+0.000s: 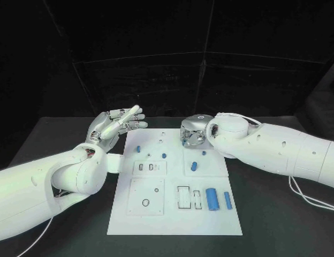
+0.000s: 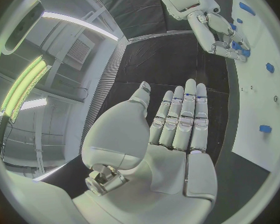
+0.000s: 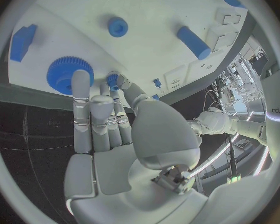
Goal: Assemble the parts on the task board
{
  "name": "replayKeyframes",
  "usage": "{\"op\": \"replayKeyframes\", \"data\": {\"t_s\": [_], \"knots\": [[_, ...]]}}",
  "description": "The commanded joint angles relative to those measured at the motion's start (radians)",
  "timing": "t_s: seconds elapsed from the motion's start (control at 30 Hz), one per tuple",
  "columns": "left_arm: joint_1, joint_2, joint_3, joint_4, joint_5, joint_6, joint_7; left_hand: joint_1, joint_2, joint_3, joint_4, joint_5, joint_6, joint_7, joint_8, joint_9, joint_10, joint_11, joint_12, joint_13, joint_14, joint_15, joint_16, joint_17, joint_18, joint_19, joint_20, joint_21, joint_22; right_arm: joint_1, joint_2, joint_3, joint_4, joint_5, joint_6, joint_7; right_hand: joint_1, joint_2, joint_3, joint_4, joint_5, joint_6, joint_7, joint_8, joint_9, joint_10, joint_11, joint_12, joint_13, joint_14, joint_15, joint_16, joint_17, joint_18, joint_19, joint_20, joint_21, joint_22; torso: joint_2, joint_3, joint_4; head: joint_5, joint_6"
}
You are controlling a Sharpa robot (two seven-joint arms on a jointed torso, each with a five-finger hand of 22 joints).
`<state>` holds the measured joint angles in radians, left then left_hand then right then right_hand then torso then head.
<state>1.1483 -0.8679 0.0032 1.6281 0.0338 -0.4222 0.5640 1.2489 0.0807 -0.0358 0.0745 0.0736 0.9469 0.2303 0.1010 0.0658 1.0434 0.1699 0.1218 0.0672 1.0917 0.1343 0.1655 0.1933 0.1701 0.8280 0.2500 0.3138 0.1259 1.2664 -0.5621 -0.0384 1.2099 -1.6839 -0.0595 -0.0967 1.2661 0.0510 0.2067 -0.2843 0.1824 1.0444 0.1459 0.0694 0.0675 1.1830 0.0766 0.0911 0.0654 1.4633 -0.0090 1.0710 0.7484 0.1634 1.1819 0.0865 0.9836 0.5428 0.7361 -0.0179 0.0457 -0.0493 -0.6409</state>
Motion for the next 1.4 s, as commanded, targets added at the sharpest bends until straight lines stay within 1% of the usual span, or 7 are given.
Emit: {"op": "replayKeyframes", "data": {"t_s": [0.03,0.43,0.6,0.9,1.17,1.33,1.4], "knots": [[0.001,0.001,0.001,-0.001,-0.001,0.017,0.001,-0.005,0.004,-0.004,0.0,0.002,-0.001,0.004,-0.003,-0.001,0.0,0.008,-0.005,-0.002,-0.008,0.0,-0.006,0.001,0.012,-0.007,-0.001,-0.003,-0.001,0.002,0.004,0.0,-0.005,0.004,0.033,0.015,0.002,0.012,0.023,-0.001,-0.023,0.014,-0.001,0.002,0.001,0.011,0.0,0.003,-0.001,0.02,0.0,0.02,0.02,0.006,0.012,0.002,0.024,0.029,0.002,0.0003,0.0001,-0.001,-0.001],[0.001,0.001,0.001,-0.004,-0.001,0.018,-0.004,-0.005,0.005,-0.004,0.0,0.003,-0.001,0.005,-0.004,-0.001,0.0,0.009,-0.006,-0.002,-0.007,0.0,-0.006,0.002,0.012,-0.007,-0.001,-0.004,-0.001,0.002,0.007,0.0,-0.013,0.008,0.025,0.024,-0.005,0.015,0.124,0.006,-0.057,0.054,-0.005,0.003,0.001,0.043,-0.006,-0.001,0.0,0.014,-0.005,0.076,0.065,0.0,0.012,0.001,0.088,0.095,0.004,0.0007,0.0005,0.0,-0.002],[0.001,0.0,0.001,-0.005,-0.001,0.019,-0.006,-0.004,0.007,-0.004,0.0,0.003,-0.002,0.006,-0.005,-0.001,-0.001,0.009,-0.007,-0.002,-0.006,0.0,-0.007,0.002,0.013,-0.007,0.0,-0.004,-0.002,0.001,-0.003,0.0,0.0,0.014,-0.041,0.037,-0.001,0.014,0.177,0.007,-0.077,0.064,-0.003,0.002,0.002,0.051,-0.006,-0.004,0.001,0.012,-0.006,0.091,0.075,-0.003,0.011,0.002,0.109,0.116,0.004,0.0012,-0.0007,0.003,0.001],[0.002,-0.005,0.001,-0.004,-0.001,0.023,-0.007,-0.003,0.008,-0.003,-0.001,0.003,-0.002,0.006,-0.005,-0.001,-0.001,0.009,-0.008,-0.002,-0.006,0.001,-0.007,0.002,0.013,-0.007,0.0,-0.004,-0.002,0.002,-0.024,0.001,0.037,0.051,-0.204,0.053,0.0,-0.003,0.214,0.007,-0.079,0.062,0.002,-0.002,0.0,0.042,-0.001,-0.014,-0.001,0.009,-0.004,0.102,0.081,-0.005,0.012,0.003,0.127,0.135,0.004,-0.0005,-0.0016,0.005,0.015],[0.002,-0.002,0.001,-0.007,-0.001,0.026,-0.008,-0.003,0.008,-0.003,-0.001,0.003,-0.002,0.006,-0.005,-0.001,-0.002,0.01,-0.008,-0.002,-0.006,0.001,-0.008,0.003,0.013,-0.007,0.0,-0.004,-0.002,0.002,0.031,0.002,-0.025,0.061,-0.246,0.041,0.0,-0.007,0.223,0.008,-0.079,0.06,0.003,-0.003,0.0,0.04,0.0,-0.016,-0.001,0.01,-0.004,0.108,0.086,-0.005,0.013,0.004,0.132,0.141,0.007,-0.0001,0.0049,0.005,0.025],[0.002,0.004,0.001,-0.012,-0.001,0.028,-0.009,-0.002,0.009,-0.003,-0.002,0.003,-0.002,0.006,-0.006,-0.001,-0.002,0.01,-0.008,-0.002,-0.006,0.001,-0.008,0.003,0.013,-0.007,0.0,-0.004,-0.002,0.002,0.074,0.002,-0.075,0.064,-0.249,0.043,-0.002,-0.011,0.23,0.01,-0.08,0.058,0.004,-0.004,0.0,0.038,0.001,-0.018,-0.002,0.01,-0.003,0.112,0.09,-0.005,0.013,0.004,0.135,0.143,0.008,0.0004,0.0032,0.014,0.025],[0.002,0.007,0.0,-0.014,-0.001,0.029,-0.009,-0.002,0.009,-0.003,-0.002,0.003,-0.002,0.006,-0.006,-0.001,-0.002,0.01,-0.008,-0.002,-0.006,0.001,-0.008,0.003,0.013,-0.007,0.0,-0.004,-0.002,0.002,0.089,0.002,-0.091,0.065,-0.253,0.045,-0.002,-0.012,0.232,0.011,-0.08,0.058,0.005,-0.004,0.0,0.037,0.001,-0.018,-0.002,0.01,-0.002,0.113,0.091,-0.005,0.012,0.004,0.136,0.144,0.009,-0.0001,0.0055,0.013,0.026]]}}
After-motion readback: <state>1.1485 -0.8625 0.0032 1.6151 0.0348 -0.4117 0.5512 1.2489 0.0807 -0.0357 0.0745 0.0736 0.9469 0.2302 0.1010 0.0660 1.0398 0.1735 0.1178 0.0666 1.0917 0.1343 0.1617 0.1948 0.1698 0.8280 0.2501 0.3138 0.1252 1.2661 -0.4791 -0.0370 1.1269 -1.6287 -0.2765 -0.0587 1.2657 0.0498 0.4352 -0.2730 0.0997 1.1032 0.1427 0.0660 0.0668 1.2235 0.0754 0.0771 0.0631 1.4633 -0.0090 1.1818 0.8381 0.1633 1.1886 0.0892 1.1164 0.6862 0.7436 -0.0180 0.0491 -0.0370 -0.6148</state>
